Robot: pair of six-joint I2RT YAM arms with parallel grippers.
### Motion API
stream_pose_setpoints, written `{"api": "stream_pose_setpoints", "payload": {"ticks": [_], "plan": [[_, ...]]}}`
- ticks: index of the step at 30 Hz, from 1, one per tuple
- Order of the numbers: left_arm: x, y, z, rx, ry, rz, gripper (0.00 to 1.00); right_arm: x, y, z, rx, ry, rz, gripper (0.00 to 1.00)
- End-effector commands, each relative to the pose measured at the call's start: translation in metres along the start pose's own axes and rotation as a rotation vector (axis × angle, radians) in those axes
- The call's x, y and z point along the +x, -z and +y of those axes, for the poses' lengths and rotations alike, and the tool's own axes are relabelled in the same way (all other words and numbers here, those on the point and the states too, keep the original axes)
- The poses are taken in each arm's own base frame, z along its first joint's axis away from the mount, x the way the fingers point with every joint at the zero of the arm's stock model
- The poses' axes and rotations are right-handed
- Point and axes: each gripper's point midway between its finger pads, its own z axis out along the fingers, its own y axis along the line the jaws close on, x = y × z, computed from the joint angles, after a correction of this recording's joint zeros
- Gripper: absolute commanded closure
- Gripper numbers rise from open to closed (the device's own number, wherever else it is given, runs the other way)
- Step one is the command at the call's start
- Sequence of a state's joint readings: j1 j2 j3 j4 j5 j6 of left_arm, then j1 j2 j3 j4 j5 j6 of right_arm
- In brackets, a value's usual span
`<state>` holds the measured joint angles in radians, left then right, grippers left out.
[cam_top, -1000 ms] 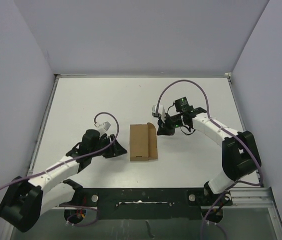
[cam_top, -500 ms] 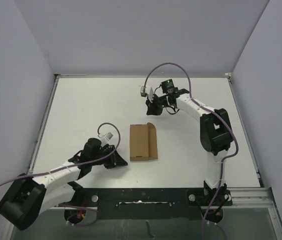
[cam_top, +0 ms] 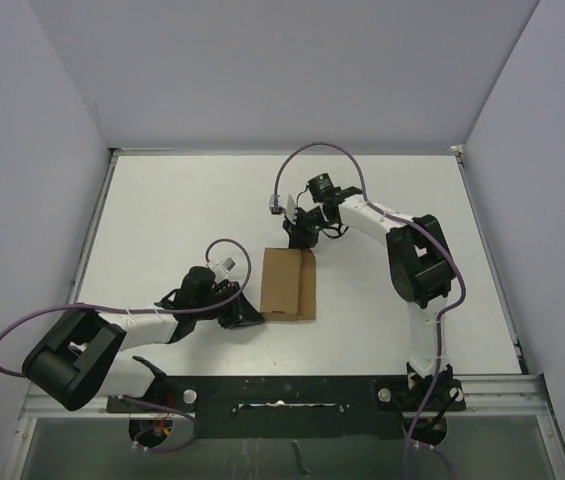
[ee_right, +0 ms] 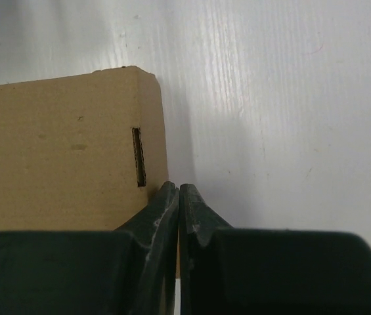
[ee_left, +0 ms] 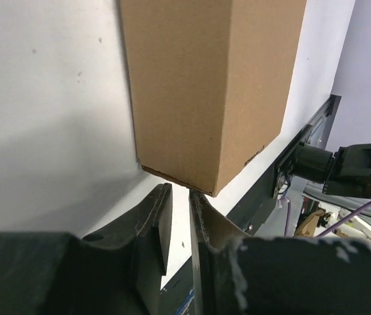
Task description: Fold the paper box
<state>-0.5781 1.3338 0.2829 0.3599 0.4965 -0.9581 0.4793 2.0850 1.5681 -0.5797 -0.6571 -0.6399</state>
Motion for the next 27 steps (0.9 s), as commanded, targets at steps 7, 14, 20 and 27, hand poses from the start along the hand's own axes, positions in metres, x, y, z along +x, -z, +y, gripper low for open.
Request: {"api": "stream_pose_setpoints", "payload": {"ticks": [7, 14, 20, 27], "plan": [[-0.054, 0.004, -0.007, -0.02, -0.055, -0.111, 0.82, 0.01, 0.035, 0.021, 0.034, 0.018, 0.027, 1.0], [-0.089, -0.005, -0.011, -0.023, -0.085, -0.102, 0.81, 0.035, 0.051, 0.051, 0.03, -0.009, 0.078, 1.0], [-0.119, -0.021, -0.013, -0.015, -0.099, -0.069, 0.79, 0.063, 0.058, 0.079, 0.003, -0.048, 0.133, 1.0], [-0.151, -0.042, -0.02, -0.001, -0.124, -0.031, 0.78, 0.084, 0.067, 0.101, -0.021, -0.076, 0.179, 1.0]]}}
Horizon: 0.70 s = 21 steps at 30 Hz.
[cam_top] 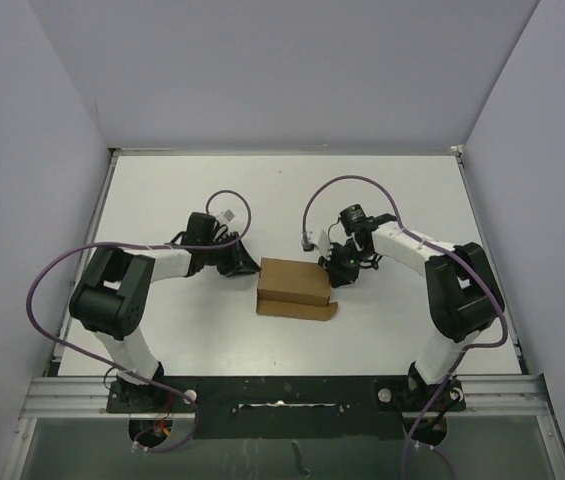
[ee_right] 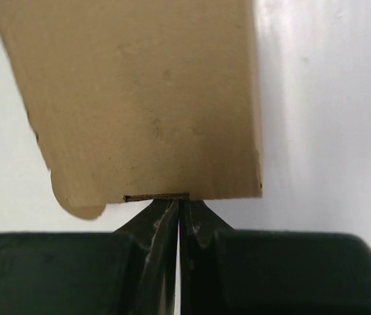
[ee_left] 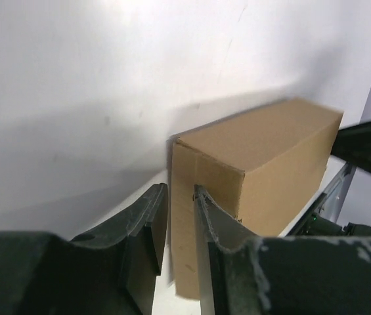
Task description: Fold the paper box
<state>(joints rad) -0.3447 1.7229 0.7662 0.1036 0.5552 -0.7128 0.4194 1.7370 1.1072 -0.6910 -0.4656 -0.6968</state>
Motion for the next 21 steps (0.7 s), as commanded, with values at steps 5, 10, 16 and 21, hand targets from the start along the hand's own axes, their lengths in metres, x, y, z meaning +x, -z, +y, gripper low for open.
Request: {"api": "stream_pose_setpoints", "payload": {"ticks": [5, 10, 16, 21], "plan": [[-0.039, -0.024, -0.041, 0.131, -0.103, 0.041, 0.77, -0.014, 0.009, 0.039, -0.101, 0.048, -0.067, 1.0], [-0.061, -0.038, -0.046, 0.122, -0.122, 0.071, 0.75, -0.021, 0.009, 0.064, -0.178, 0.099, -0.089, 1.0], [-0.081, -0.049, -0.025, 0.064, -0.115, 0.122, 0.71, -0.03, 0.006, 0.083, -0.224, 0.151, -0.085, 0.98], [-0.114, -0.021, -0.013, -0.003, -0.106, 0.002, 0.67, -0.026, 0.015, 0.084, -0.232, 0.153, -0.096, 0.96]]}}
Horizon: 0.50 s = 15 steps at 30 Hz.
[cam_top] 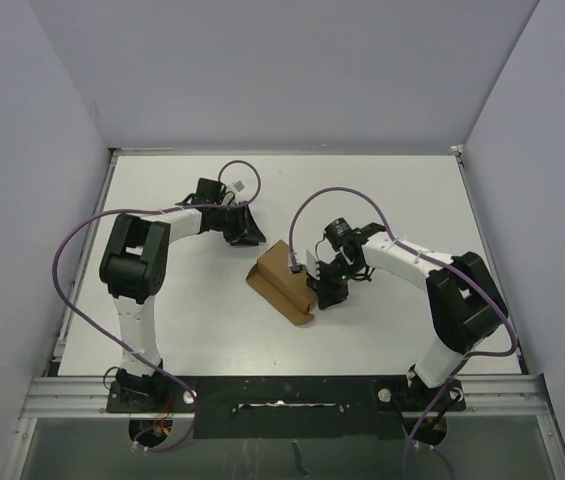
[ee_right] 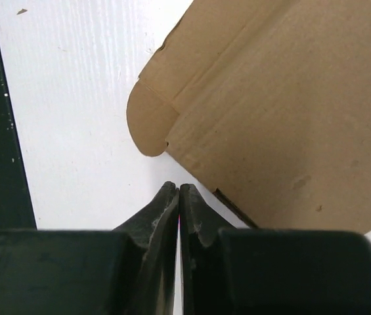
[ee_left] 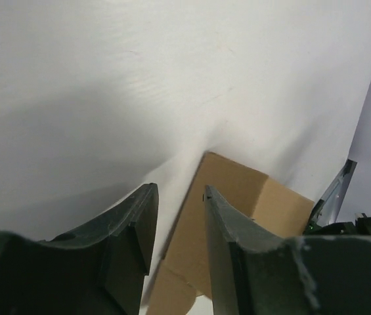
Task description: Fold the paper box
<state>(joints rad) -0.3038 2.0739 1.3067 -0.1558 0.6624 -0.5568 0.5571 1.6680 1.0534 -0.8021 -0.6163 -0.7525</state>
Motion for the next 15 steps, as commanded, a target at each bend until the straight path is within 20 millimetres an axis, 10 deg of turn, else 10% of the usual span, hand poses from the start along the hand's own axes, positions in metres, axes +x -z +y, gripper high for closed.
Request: {"api": "stream_pose_setpoints", "payload": {"ticks": [1, 7, 15], "plan": [[-0.032, 0.036, 0.008, -0.06, -0.029, -0.106, 0.65, -0.012, 0.022, 0.009, -0.006, 0.047, -0.076, 0.95], [-0.031, 0.093, -0.023, -0.066, -0.115, -0.268, 0.64, -0.037, 0.062, 0.01, 0.032, 0.081, -0.261, 0.85], [0.047, 0.113, -0.044, 0.049, -0.154, -0.307, 0.65, -0.097, 0.086, -0.05, 0.098, -0.075, -0.445, 0.67]]}}
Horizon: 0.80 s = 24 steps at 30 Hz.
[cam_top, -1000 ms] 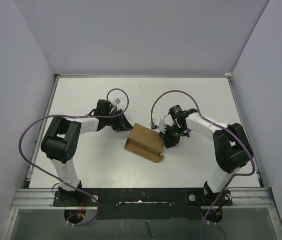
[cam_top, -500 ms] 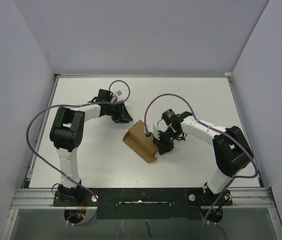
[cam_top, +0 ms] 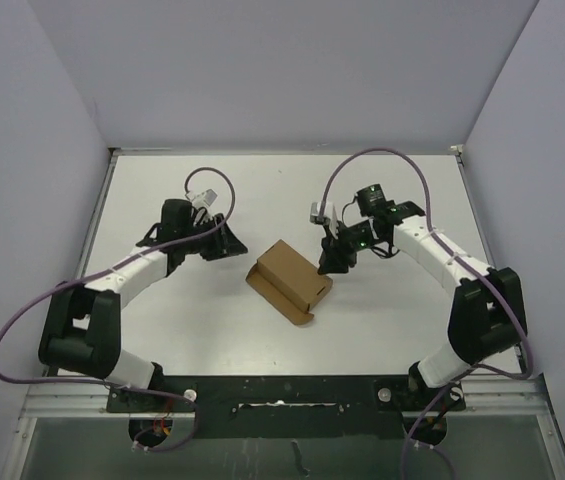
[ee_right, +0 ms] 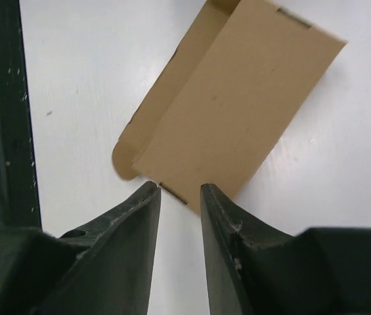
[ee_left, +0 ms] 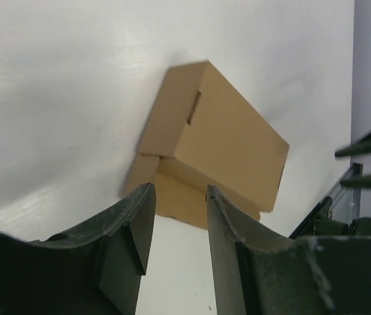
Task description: Fold the paper box
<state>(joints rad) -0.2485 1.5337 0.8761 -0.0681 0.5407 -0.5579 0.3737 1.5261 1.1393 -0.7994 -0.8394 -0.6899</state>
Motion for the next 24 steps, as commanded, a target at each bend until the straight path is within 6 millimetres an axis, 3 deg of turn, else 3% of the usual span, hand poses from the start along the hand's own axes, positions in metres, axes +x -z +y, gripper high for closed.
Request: {"api": "stream_pose_setpoints", "payload": {"ticks": [1, 4, 7, 15, 18, 24], "plan": [[0.018, 0.02, -0.028, 0.091, -0.083, -0.079, 0.65, -0.047, -0.014, -0.038, 0.022, -0.055, -0.106, 0.67], [0.04, 0.03, -0.024, 0.052, -0.122, -0.115, 0.67, -0.042, -0.025, -0.057, 0.06, -0.075, -0.063, 0.66], [0.05, 0.036, -0.01, 0.003, -0.121, -0.165, 0.7, -0.037, -0.039, -0.061, 0.076, -0.061, -0.025, 0.65], [0.058, 0.028, 0.006, -0.04, -0.068, -0.149, 0.69, -0.008, -0.075, -0.06, 0.073, -0.041, 0.122, 0.71], [0.059, 0.025, 0.015, -0.072, -0.043, -0.142, 0.69, -0.001, -0.079, -0.061, 0.069, -0.047, 0.149, 0.74], [0.043, 0.014, 0.017, -0.08, -0.067, -0.143, 0.68, 0.003, -0.082, -0.062, 0.077, -0.045, 0.169, 0.75]]}}
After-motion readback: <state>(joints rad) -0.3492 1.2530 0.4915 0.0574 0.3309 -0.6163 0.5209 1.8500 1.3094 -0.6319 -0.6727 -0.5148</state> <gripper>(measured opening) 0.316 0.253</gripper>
